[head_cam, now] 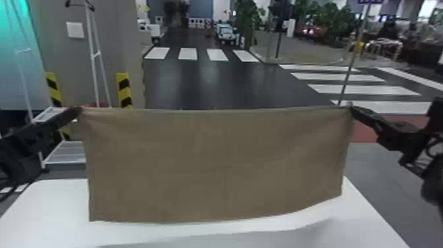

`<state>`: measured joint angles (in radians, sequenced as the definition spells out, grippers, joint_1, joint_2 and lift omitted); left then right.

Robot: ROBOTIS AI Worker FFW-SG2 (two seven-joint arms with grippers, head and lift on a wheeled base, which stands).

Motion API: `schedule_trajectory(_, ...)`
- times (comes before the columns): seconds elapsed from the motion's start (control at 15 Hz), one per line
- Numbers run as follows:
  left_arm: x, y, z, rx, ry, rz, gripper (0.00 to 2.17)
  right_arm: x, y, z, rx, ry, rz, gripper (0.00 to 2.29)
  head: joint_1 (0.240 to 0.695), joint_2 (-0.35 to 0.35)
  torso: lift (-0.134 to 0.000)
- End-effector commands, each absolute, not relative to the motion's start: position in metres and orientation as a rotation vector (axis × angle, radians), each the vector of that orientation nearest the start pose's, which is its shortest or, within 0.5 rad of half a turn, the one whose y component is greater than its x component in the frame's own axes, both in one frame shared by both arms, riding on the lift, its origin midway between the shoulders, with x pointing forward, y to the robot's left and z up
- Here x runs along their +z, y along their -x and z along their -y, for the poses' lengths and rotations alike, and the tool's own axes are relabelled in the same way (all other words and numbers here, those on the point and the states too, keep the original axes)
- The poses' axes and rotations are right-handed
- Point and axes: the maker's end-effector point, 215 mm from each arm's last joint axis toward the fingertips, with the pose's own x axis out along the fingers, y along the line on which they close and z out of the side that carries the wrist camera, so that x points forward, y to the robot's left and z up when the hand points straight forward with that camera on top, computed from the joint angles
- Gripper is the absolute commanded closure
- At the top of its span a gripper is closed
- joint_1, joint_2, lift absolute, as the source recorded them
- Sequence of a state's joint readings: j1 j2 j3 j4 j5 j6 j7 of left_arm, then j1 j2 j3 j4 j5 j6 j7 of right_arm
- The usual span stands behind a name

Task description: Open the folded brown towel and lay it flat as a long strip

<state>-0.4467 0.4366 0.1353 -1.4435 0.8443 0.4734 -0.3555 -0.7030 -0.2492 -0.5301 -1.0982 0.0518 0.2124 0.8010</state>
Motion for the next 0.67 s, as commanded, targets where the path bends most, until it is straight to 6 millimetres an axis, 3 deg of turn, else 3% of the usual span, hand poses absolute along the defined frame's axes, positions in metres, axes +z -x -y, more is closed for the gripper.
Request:
schedule_trajectory(0.0,-0.138,-0.694,-0.355,-0.357,0.471,0.073,1.47,-0.137,-0.711,0.458,0.234,-0.058,0.133,1.39,0.368,-0.093,-0.123)
schedule_trajectory(0.2,-0.128,-0.693,-0.349,-0.385,0.482,0.090,1.47,-0.136,-0.708,0.462,0.237,-0.050,0.138,1.39,0.348,-0.080,-0.123)
schedule_trajectory(0.27,-0.134,-0.688,-0.343,-0.402,0.491,0.086,1.47,-0.153,-0.702,0.464,0.242,-0.055,0.113,1.39,0.345,-0.080,-0.123)
schedule_trajectory(0.4,-0.172,-0.659,-0.335,-0.413,0.491,0.040,1.47,-0.206,-0.676,0.465,0.292,-0.084,0.046,1.39,0.347,-0.086,-0.123)
schedule_trajectory(0.47,-0.194,-0.638,-0.335,-0.407,0.491,0.021,1.47,-0.229,-0.661,0.464,0.319,-0.100,0.020,1.39,0.382,-0.093,-0.123)
schedule_trajectory(0.6,-0.237,-0.585,-0.316,-0.413,0.510,-0.023,1.47,-0.273,-0.623,0.462,0.370,-0.144,-0.026,1.39,0.440,-0.100,-0.123)
